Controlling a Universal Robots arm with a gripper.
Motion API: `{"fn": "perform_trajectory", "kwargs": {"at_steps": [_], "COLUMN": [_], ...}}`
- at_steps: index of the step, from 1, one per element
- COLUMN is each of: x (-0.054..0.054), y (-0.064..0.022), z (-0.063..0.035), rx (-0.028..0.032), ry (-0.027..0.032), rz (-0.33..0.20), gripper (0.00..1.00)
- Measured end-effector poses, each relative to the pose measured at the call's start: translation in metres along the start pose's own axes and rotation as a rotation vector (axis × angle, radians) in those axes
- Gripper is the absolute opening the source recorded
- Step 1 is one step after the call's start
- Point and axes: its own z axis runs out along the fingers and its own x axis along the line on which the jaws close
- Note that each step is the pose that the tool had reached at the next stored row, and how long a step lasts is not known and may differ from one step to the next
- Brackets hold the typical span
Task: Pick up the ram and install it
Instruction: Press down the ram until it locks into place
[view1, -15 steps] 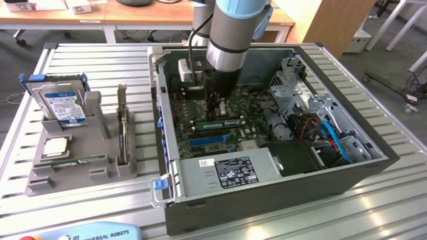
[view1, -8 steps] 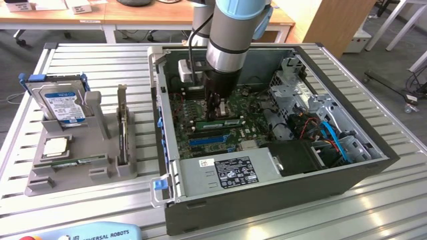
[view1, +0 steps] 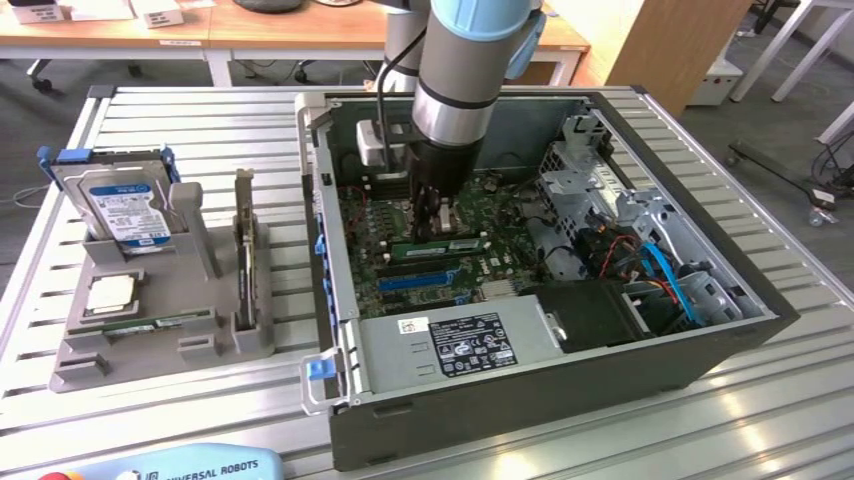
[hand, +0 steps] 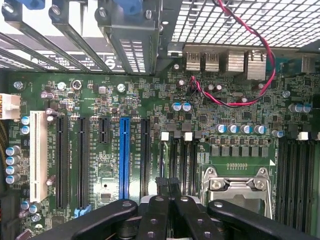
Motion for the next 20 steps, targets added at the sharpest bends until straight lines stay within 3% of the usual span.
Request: {"fn": "perform_trajectory", "kwargs": {"at_steps": [20], "x": [0.0001], "y": [0.0000], "z": [0.0021], "rx": [0.0000], "ry": [0.0001], "rz": [0.000], "gripper": [0.10]}}
